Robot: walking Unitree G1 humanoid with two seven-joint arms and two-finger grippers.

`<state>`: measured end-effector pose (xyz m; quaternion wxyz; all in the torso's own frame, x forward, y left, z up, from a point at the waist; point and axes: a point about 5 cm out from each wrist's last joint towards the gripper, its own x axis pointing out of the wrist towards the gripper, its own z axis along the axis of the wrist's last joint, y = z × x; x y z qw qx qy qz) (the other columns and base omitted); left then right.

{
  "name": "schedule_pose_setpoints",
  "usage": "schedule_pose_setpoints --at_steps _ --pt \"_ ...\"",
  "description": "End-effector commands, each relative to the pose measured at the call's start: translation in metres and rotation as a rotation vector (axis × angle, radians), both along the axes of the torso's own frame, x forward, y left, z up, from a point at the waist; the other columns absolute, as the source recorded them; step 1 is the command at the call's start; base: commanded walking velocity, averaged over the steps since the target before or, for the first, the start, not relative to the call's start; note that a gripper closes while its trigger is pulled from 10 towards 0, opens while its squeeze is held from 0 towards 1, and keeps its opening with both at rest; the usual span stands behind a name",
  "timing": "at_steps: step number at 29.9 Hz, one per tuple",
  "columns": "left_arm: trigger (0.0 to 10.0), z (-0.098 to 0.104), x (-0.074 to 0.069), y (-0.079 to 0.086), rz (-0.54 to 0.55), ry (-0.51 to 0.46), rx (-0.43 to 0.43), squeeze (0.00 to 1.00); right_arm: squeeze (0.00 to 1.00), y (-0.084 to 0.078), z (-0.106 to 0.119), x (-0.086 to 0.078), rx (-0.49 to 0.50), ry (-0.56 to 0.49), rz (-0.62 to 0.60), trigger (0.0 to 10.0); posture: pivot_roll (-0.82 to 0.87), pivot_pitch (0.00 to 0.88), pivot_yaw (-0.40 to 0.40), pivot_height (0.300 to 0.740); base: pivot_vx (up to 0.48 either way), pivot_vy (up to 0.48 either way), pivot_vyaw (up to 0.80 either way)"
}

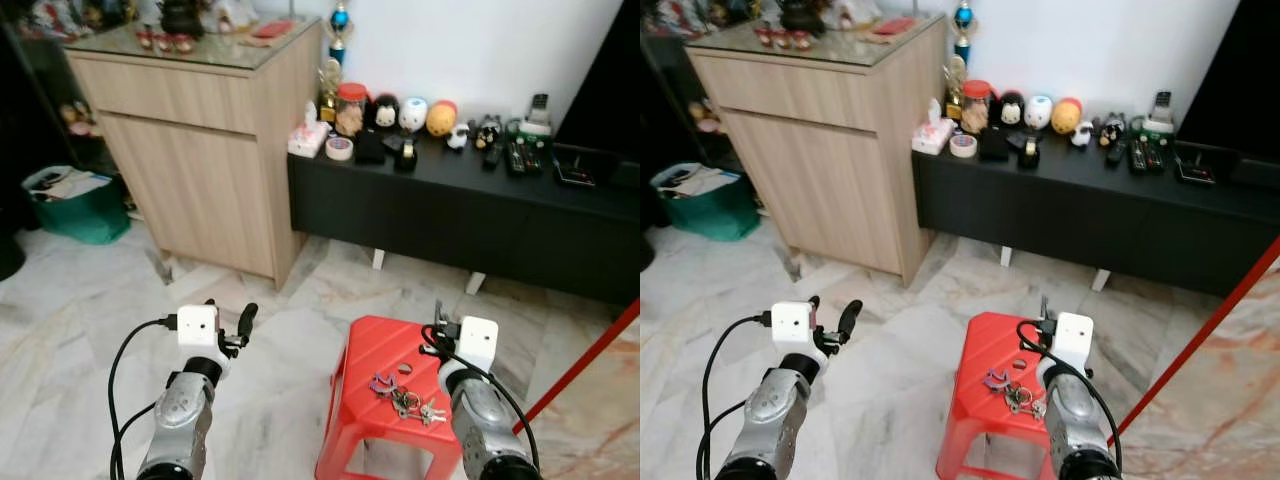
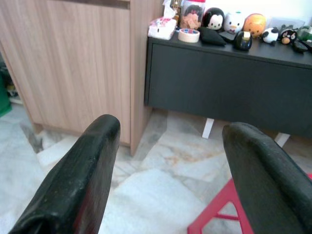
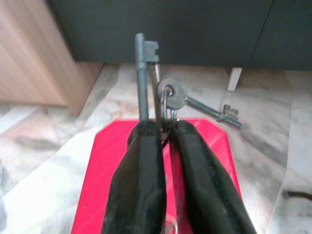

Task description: Hang keys on a hook

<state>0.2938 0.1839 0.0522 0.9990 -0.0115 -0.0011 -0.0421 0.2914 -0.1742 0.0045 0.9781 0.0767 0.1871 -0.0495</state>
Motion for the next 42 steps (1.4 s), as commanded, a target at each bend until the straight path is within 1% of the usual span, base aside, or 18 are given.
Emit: schedule_pose_setpoints --at_steps 1,19,31,34,35,37,38,39,41,42 --pt "10.0 0.005 0.002 0.002 -0.002 -0.019 0.007 0.00 0.00 0.000 0.002 0.002 0.003 -0.007 0.000 10.0 0.04 0.000 -0.048 0.740 -0.244 0.000 0.00" --pt "10.0 0.010 0.002 0.000 -0.020 -0.037 0.007 0.00 0.00 0.001 0.003 0.003 0.006 -0.004 0.005 10.0 0.04 0.000 -0.049 0.740 -0.247 0.000 0.00" --pt "10.0 0.011 0.002 0.000 -0.032 -0.035 0.018 0.00 0.00 0.002 0.003 0.003 0.000 0.000 0.022 10.0 0.04 0.000 -0.049 0.740 0.000 0.000 0.00" --pt "10.0 0.013 0.000 0.000 -0.056 -0.041 0.032 0.00 0.00 0.002 0.003 0.004 -0.025 0.009 0.062 10.0 0.04 0.000 -0.051 0.740 0.000 0.000 0.00" --pt "10.0 0.015 0.000 0.001 -0.070 -0.047 0.045 0.00 0.00 0.002 0.004 0.005 -0.044 0.016 0.101 10.0 0.04 0.000 -0.051 0.740 0.000 0.000 0.00" --pt "10.0 0.018 0.000 0.002 -0.084 -0.054 0.061 0.00 0.00 0.002 0.005 0.006 -0.067 0.024 0.138 10.0 0.05 0.000 -0.053 0.740 0.000 0.000 0.00" --pt "10.0 0.021 0.000 0.002 -0.105 -0.066 0.078 0.00 0.00 0.003 0.007 0.008 -0.113 0.022 0.211 10.0 0.05 0.000 -0.053 0.740 0.000 0.000 0.00" --pt "10.0 0.022 0.000 0.002 -0.112 -0.070 0.084 0.00 0.00 0.004 0.008 0.009 -0.128 0.022 0.237 10.0 0.04 0.000 -0.053 0.740 0.000 0.000 0.00" --pt "10.0 0.022 0.000 0.002 -0.116 -0.072 0.087 0.00 0.00 0.004 0.009 0.009 -0.135 0.022 0.250 10.0 0.04 0.000 -0.053 0.740 0.000 0.000 0.00" --pt "10.0 0.026 0.000 0.002 -0.140 -0.083 0.109 0.00 0.00 0.005 0.010 0.010 -0.144 0.029 0.297 10.0 0.04 0.000 -0.053 0.740 0.000 0.000 0.00"
